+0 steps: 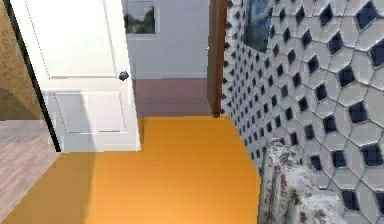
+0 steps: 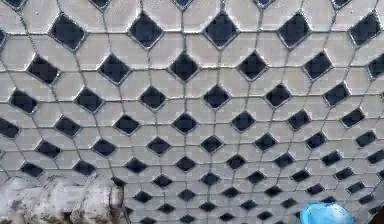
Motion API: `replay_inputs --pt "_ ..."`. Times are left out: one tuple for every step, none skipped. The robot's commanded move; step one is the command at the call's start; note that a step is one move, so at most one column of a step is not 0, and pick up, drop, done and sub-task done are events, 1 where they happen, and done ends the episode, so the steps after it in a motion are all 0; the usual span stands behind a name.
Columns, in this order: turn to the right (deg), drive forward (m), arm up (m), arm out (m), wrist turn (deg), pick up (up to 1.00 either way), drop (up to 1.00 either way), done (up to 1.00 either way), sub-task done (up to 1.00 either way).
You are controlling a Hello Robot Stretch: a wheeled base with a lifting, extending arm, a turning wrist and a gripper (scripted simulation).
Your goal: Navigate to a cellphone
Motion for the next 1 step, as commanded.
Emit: replay_inputs --pt "0.0 0.60 0.00 0.00 0.0 0.00 0.00 0.00 0.00"
